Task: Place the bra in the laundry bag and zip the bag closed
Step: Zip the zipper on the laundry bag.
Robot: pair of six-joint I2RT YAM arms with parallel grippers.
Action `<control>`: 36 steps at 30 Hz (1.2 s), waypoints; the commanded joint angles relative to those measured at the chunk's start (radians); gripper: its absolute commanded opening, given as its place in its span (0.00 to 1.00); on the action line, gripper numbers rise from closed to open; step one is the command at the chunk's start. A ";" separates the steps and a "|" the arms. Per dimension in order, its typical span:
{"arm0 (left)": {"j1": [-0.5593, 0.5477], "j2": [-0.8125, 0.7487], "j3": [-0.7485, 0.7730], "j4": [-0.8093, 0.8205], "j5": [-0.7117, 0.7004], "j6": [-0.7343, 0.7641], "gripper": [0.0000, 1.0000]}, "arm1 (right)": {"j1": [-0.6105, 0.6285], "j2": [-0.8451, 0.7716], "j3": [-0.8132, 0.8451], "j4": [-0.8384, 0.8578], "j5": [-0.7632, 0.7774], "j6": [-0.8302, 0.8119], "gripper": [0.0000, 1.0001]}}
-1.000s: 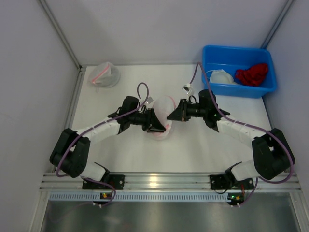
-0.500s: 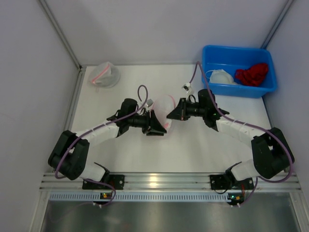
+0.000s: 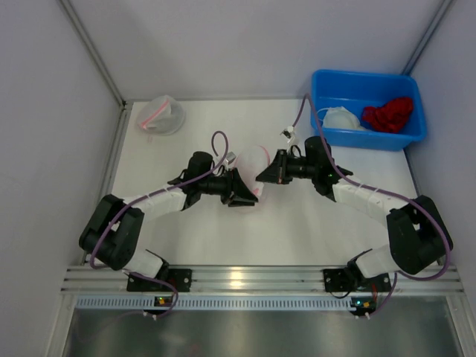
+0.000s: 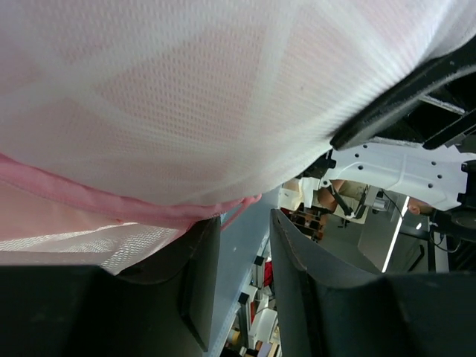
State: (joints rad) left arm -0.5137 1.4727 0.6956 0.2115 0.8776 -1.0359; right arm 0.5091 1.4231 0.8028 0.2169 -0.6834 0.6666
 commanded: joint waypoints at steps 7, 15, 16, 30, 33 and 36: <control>0.015 0.012 0.007 0.112 -0.003 -0.027 0.36 | 0.019 -0.007 0.026 0.085 -0.033 0.013 0.00; 0.024 0.002 -0.002 0.143 0.021 -0.023 0.25 | 0.022 -0.010 0.022 0.075 -0.036 -0.013 0.00; 0.026 -0.003 -0.004 0.143 0.027 -0.021 0.22 | 0.020 -0.007 0.022 0.073 -0.035 -0.018 0.00; 0.038 -0.089 -0.042 -0.102 0.012 0.161 0.00 | -0.032 0.028 0.143 -0.039 -0.042 -0.154 0.00; 0.041 -0.104 -0.041 -0.213 -0.006 0.276 0.00 | -0.040 0.057 0.160 -0.063 -0.047 -0.205 0.00; 0.044 -0.123 -0.044 -0.291 -0.009 0.339 0.00 | -0.041 0.083 0.183 -0.088 -0.061 -0.234 0.00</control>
State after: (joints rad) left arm -0.4706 1.3899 0.6655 0.0746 0.8593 -0.8303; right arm 0.4938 1.4876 0.9138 0.1116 -0.7467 0.5110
